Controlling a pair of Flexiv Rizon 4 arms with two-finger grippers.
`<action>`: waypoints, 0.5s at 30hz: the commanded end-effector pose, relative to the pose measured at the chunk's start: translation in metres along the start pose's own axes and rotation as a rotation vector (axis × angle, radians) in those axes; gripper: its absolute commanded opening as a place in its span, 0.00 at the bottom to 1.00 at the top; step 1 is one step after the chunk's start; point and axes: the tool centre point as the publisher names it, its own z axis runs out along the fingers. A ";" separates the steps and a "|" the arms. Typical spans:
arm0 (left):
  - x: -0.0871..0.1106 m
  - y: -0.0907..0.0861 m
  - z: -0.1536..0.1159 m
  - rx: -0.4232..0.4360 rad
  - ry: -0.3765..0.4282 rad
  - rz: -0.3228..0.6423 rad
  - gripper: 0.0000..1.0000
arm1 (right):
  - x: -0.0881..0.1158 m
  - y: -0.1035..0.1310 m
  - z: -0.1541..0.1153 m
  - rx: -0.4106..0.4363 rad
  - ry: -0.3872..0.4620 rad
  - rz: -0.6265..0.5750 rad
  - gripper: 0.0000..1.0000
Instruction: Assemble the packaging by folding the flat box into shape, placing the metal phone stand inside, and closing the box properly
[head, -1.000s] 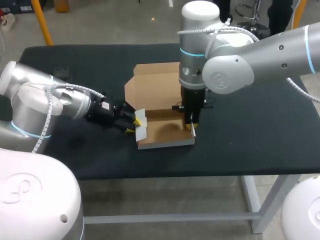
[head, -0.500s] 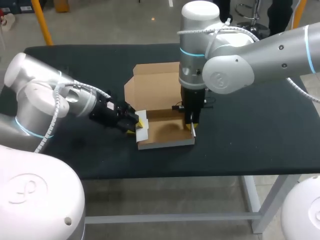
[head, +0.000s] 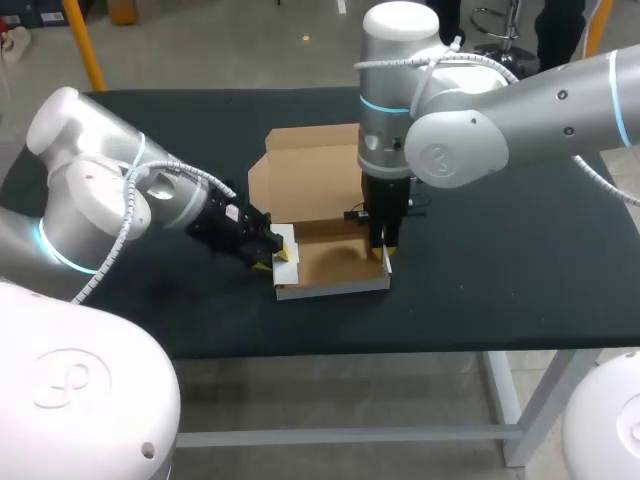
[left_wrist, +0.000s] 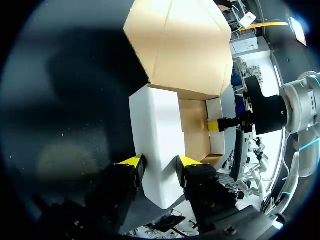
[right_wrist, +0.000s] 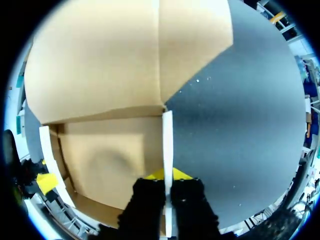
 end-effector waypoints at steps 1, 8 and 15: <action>0.005 -0.001 0.009 -0.008 -0.114 -0.005 0.42 | 0.002 0.001 -0.001 0.005 -0.003 -0.001 0.00; 0.003 -0.006 0.011 -0.003 -0.225 -0.010 0.36 | 0.002 0.001 -0.001 0.005 -0.003 -0.001 0.00; -0.002 -0.008 0.016 -0.006 -0.339 -0.008 0.30 | 0.002 0.001 -0.001 0.005 -0.003 -0.001 0.00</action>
